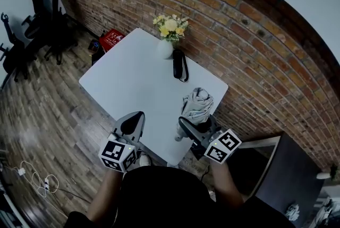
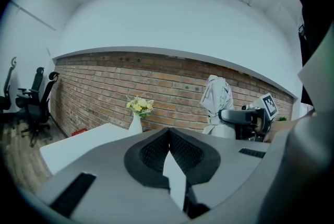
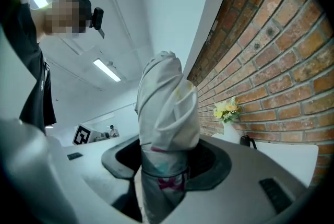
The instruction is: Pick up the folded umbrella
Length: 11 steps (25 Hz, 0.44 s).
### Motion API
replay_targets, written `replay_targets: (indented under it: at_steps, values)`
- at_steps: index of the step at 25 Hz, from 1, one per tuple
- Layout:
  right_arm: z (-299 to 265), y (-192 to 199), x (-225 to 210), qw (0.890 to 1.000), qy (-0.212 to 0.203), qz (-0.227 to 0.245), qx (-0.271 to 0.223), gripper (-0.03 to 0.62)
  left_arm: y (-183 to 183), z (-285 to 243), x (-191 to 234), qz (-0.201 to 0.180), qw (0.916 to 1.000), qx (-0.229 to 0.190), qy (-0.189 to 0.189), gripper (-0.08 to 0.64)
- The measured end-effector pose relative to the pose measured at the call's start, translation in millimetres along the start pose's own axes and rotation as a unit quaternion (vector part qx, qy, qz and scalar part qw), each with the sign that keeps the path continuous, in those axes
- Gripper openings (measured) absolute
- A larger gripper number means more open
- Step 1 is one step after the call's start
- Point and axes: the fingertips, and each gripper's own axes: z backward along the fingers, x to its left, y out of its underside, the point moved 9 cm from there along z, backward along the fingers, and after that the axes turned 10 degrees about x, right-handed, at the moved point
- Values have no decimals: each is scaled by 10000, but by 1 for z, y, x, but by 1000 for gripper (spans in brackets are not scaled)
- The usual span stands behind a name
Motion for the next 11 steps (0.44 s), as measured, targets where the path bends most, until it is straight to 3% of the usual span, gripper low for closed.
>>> replay_targets:
  at_steps: [11]
  values:
    - [17,3,-3,9999,-140,-73,-68,235,3,3,-21,-34,9999,2,-142,14]
